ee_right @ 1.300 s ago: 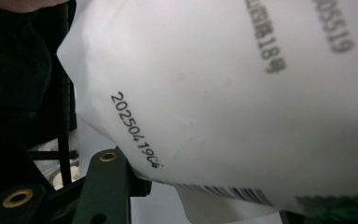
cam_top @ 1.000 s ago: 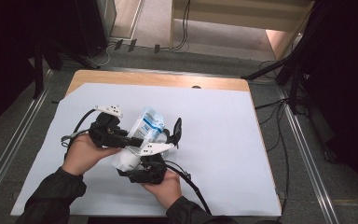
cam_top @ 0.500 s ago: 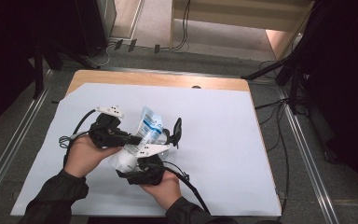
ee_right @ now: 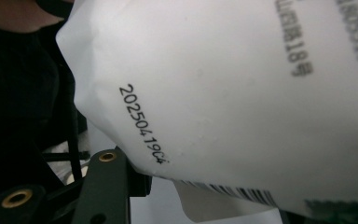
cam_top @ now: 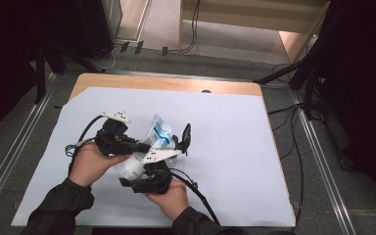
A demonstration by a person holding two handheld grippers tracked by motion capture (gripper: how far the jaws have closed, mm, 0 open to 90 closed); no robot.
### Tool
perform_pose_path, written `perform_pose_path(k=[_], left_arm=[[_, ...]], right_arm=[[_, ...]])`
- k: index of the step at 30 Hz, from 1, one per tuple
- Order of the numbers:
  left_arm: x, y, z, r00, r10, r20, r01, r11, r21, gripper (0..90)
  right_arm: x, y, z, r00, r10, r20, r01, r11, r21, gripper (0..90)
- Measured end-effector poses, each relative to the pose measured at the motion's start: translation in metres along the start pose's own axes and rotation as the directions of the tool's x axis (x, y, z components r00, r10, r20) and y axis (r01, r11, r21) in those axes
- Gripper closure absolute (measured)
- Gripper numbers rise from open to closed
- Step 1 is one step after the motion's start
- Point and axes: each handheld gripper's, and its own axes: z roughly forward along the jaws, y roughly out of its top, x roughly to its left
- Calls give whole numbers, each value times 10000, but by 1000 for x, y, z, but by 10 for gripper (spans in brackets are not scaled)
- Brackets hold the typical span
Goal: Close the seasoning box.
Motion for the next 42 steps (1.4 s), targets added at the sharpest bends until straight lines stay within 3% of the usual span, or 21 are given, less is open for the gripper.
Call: perform_pose_path(k=[6, 9, 14, 24, 31, 42], left_arm=[[1, 0, -6, 9998, 39, 215, -37, 10000, -87, 790], [1, 0, -8, 9999, 19, 144, -17, 9999, -117, 810], [-3, -1, -7, 9995, 136, -271, -136, 9999, 0, 889], [-6, 0, -4, 9980, 58, -633, -66, 9999, -124, 900], [-4, -1, -4, 9994, -9, -342, 0, 9997, -241, 886], [1, -1, -6, 9996, -239, 173, 243, 9993, -280, 792]], right_arm=[[-3, 1, -2, 9991, 297, -297, -306, 9991, -287, 532], [-4, 2, -4, 9997, 144, -217, -150, 9995, -294, 532], [-2, 1, 0, 9998, -78, -177, 76, 9999, -87, 523], [2, 2, 2, 9989, -377, 296, 373, 9992, 139, 517], [2, 3, 0, 9999, -142, 77, 142, 9999, 8, 540], [-1, 4, -3, 9993, 227, -295, -234, 9994, -254, 543]])
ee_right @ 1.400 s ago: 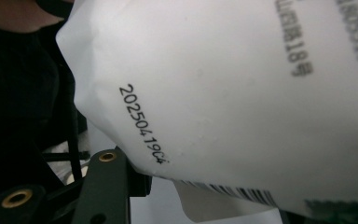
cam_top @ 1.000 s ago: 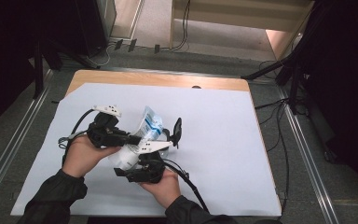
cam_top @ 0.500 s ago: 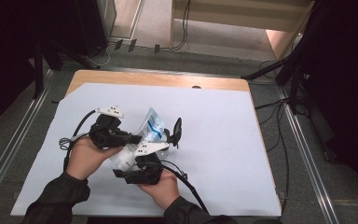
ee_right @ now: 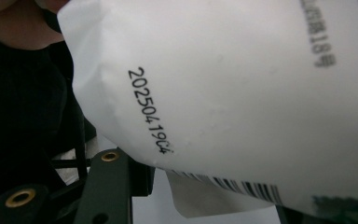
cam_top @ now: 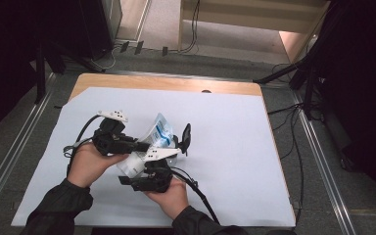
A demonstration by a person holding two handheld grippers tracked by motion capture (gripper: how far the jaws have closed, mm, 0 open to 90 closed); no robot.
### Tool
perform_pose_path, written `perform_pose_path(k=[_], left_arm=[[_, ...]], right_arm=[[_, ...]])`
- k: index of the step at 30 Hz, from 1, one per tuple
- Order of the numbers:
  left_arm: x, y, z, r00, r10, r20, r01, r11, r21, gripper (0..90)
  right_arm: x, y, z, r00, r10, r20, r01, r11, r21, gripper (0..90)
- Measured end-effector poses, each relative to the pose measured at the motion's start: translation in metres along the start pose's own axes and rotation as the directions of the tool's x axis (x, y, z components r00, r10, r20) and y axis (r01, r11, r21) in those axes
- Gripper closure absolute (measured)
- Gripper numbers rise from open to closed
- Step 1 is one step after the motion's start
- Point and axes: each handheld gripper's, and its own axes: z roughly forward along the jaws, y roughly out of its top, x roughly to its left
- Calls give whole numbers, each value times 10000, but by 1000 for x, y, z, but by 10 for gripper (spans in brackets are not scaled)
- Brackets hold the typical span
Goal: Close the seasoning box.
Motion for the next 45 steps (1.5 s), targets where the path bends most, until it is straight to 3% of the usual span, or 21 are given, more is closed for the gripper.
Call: perform_pose_path(k=[8, 17, 23, 26, 45], left_arm=[[-1, 2, -8, 10000, 1, -32, 0, 10000, 70, 770], [-4, 2, -7, 9987, 196, -463, -188, 9997, 183, 861], [-6, 2, -8, 9971, 291, -697, -280, 9995, 163, 896], [-7, 3, -8, 9960, 297, -844, -295, 9996, 42, 898], [-9, 3, -6, 9964, 310, -785, -311, 9995, -4, 883]], right_arm=[[-2, 1, -2, 10000, 45, -46, -46, 9999, -134, 543], [-2, 1, 0, 9999, -16, -107, 16, 10000, 5, 540], [1, 0, 1, 9986, -490, 201, 489, 9988, 50, 552], [2, 1, 0, 9982, -495, 336, 495, 9988, 17, 546], [0, 2, 1, 9993, -186, 337, 184, 9998, 46, 565]])
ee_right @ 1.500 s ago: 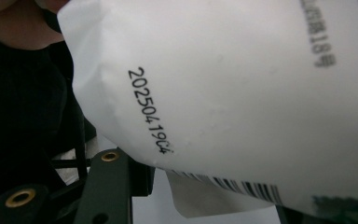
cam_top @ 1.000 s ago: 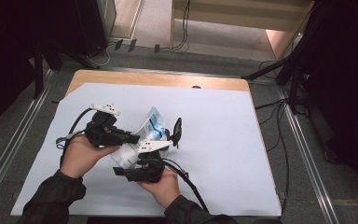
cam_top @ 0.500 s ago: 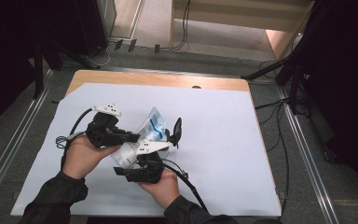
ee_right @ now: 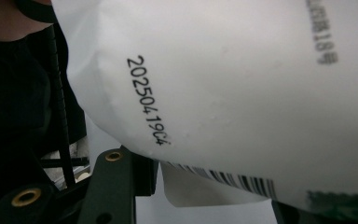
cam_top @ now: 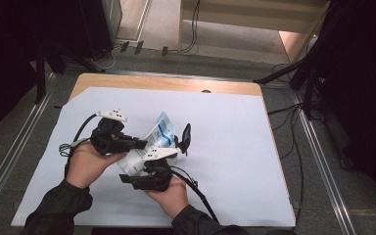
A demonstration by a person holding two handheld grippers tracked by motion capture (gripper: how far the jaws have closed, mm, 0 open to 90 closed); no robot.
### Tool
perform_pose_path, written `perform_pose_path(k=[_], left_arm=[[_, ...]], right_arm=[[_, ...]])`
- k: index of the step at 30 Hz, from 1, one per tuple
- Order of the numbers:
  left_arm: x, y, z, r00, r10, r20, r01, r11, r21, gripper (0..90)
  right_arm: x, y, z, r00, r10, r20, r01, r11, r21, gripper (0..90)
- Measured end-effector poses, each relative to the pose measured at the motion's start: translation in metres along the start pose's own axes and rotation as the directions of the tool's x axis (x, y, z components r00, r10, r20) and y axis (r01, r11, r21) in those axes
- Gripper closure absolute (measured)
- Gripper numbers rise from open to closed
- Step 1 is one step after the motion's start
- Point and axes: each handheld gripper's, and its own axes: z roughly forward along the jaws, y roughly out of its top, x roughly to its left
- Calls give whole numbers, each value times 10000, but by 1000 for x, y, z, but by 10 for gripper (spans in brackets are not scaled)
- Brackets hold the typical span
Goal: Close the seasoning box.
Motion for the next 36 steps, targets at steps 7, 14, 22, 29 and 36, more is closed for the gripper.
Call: perform_pose_path(k=[7, 14, 22, 29, 36], left_arm=[[0, 0, 0, 10000, -56, 27, 56, 10000, -29, 860], [2, 0, -2, 9998, -169, 131, 170, 9998, -131, 840], [2, 0, -2, 9997, -233, 100, 235, 9995, -191, 807], [2, 0, -2, 9998, -218, 24, 218, 9994, -268, 801], [2, 2, -3, 9997, -235, 10, 235, 9993, -295, 795]], right_arm=[[-1, 0, 0, 9999, 82, -89, -83, 10000, -41, 566], [-2, 2, -1, 9999, 48, -115, -48, 10000, -31, 565], [-2, 3, -1, 10000, -34, -32, 34, 10000, -1, 565], [-2, 4, -1, 10000, 8, -51, -8, 10000, 16, 550], [-2, 5, 0, 10000, 17, -43, -17, 10000, 27, 532]])
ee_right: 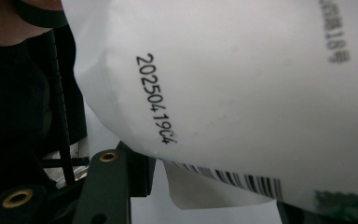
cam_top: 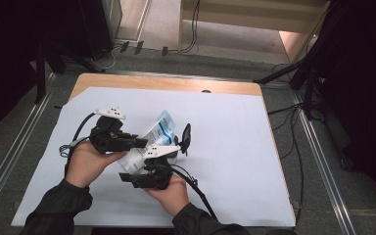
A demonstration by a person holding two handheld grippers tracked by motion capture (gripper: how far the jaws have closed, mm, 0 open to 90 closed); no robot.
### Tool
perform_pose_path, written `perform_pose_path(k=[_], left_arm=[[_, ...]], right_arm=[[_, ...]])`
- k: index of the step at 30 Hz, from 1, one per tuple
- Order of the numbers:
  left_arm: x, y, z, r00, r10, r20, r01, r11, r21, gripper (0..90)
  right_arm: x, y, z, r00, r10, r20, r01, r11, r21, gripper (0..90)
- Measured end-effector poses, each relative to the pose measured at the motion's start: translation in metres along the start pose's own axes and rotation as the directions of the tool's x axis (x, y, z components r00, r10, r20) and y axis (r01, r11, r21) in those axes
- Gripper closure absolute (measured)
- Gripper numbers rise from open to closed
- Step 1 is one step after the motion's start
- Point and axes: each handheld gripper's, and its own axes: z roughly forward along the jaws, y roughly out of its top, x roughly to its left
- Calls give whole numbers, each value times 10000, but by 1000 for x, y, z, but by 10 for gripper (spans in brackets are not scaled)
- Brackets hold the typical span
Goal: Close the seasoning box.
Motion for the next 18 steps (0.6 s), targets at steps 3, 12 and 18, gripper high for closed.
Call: perform_pose_path(k=[3, 12, 18], left_arm=[[0, 0, -2, 10000, 52, -77, -53, 9999, -102, 862], [-3, 1, -1, 9992, 222, -341, -228, 9996, -172, 884], [-6, 1, 1, 9991, 287, -325, -293, 9994, -182, 865]], right_arm=[[1, 0, 1, 9999, -111, 22, 111, 9999, -6, 525], [1, 1, 1, 10000, 42, -25, -42, 10000, 26, 501], [1, 1, 0, 9999, 127, 53, -127, 9999, 6, 526]])
